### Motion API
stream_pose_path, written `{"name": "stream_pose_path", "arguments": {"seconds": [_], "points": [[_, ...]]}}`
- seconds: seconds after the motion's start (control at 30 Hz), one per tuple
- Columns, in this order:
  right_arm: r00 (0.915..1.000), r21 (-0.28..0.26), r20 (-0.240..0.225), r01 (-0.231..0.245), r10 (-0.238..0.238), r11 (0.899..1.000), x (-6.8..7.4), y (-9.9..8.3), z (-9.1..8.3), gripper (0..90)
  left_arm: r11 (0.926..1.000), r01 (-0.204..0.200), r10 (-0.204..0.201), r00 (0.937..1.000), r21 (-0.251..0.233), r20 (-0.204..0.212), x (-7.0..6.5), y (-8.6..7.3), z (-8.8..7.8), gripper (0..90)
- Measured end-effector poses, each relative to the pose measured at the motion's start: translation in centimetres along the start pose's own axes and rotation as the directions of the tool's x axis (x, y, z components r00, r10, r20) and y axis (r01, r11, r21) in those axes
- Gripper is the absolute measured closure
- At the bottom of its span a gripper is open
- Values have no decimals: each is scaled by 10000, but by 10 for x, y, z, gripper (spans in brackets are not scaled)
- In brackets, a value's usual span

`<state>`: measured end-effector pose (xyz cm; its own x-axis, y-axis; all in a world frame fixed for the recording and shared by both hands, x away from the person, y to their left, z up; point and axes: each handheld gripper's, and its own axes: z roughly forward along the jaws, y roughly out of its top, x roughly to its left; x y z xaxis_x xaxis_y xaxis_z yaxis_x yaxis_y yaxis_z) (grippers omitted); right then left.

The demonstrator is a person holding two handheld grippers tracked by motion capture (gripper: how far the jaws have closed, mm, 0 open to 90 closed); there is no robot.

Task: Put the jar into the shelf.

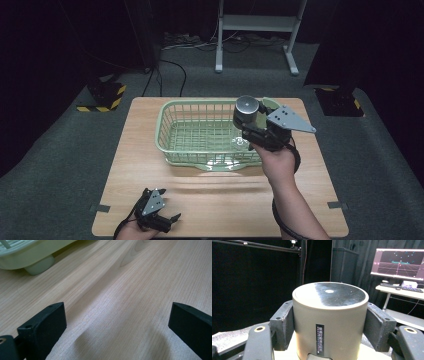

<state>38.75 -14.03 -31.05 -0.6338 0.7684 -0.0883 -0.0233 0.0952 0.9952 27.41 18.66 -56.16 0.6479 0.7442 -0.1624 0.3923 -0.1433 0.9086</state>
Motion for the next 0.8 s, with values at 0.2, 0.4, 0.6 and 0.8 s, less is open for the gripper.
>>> {"name": "stream_pose_path", "arguments": {"seconds": [0.2, 0.4, 0.6, 0.8], "points": [[9999, 187, 111, -36, 34, 9998, -6, -6, 19, 329, 10000, -16, 16, 10000, -26, 6, 0, 0, 0, 19], [9999, 231, 110, -92, 90, 9997, -11, -12, 34, 329, 10000, 24, -24, 10000, -18, 20, 0, 0, -1, 19], [10000, 444, 84, -52, 48, 9990, -14, -20, 48, 329, 9999, 101, -100, 9999, -95, 24, 0, 0, 0, 19], [9998, 797, 111, -168, 160, 9967, -16, -29, 61, 329, 10000, 29, -29, 10000, -34, 15, 0, 0, -1, 19]]}}
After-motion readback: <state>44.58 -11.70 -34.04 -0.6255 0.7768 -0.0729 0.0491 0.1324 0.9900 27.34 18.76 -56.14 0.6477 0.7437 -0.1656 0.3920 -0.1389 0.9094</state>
